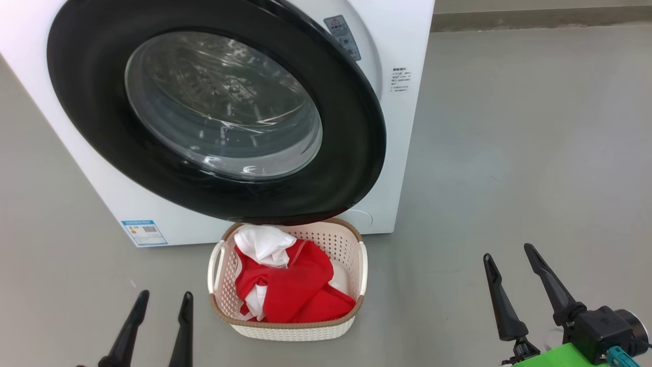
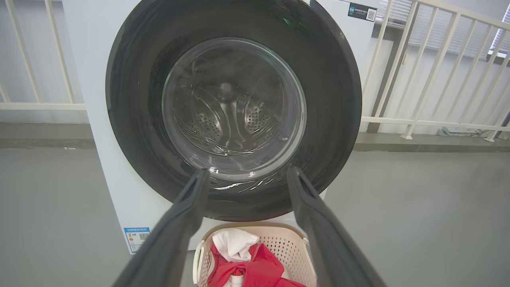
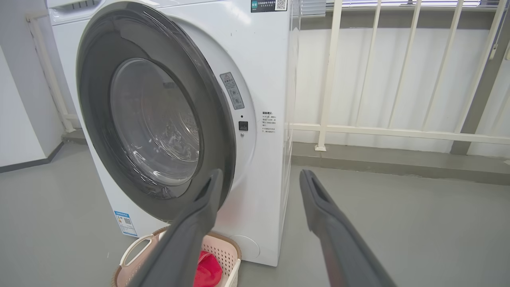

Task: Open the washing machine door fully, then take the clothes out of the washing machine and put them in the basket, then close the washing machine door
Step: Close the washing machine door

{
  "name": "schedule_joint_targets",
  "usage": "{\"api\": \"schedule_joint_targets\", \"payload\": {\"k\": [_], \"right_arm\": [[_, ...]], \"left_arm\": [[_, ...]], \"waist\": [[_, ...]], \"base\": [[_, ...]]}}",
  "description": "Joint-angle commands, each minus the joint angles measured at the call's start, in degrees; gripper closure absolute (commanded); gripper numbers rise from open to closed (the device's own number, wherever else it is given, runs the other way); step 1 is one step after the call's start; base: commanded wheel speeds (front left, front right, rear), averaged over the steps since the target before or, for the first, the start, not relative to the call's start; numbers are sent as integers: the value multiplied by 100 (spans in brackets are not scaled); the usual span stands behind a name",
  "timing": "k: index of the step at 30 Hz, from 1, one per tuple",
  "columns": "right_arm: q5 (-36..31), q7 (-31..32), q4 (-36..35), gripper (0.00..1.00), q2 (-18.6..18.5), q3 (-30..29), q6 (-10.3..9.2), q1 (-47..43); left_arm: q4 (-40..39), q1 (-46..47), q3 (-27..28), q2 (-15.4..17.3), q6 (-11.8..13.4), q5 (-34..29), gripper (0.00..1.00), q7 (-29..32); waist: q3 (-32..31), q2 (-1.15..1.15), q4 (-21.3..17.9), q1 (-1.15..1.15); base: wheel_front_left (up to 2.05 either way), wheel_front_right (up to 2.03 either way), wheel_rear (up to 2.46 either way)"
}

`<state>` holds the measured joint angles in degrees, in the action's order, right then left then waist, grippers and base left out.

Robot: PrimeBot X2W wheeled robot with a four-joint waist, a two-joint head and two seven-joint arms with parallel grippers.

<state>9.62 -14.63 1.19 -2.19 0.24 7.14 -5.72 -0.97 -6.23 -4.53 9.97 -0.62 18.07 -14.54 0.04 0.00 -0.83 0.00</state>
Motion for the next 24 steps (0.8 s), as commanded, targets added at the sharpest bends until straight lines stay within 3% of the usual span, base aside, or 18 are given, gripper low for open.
{"api": "schedule_joint_targets", "payload": {"k": [1, 3, 6, 9, 24], "right_arm": [[65, -37, -133, 0, -68, 98, 35, 125], [59, -37, -126, 0, -68, 112, 35, 142], [50, -37, -120, 60, -68, 139, 35, 202], [52, -37, -133, 98, -68, 191, 35, 331], [-110, -37, 235, 100, -68, 814, 35, 1483]], "left_arm": [[-124, 120, 194, 37, -46, -88, 0, -46], [-146, 138, 174, 17, -61, -105, 0, -46], [-212, 173, 124, -8, -84, -143, 0, -46], [-314, 222, 78, -38, -95, -179, 0, -46], [-665, 566, -297, -169, -160, -330, 0, -46]], "waist": [[4, 0, 18, 0], [21, 0, 61, 0], [80, 0, 151, 0], [179, 0, 258, 0], [782, 0, 1047, 0]], "base": [[0, 0, 0], [0, 0, 0], [0, 0, 0], [0, 0, 0], [0, 0, 0]]}}
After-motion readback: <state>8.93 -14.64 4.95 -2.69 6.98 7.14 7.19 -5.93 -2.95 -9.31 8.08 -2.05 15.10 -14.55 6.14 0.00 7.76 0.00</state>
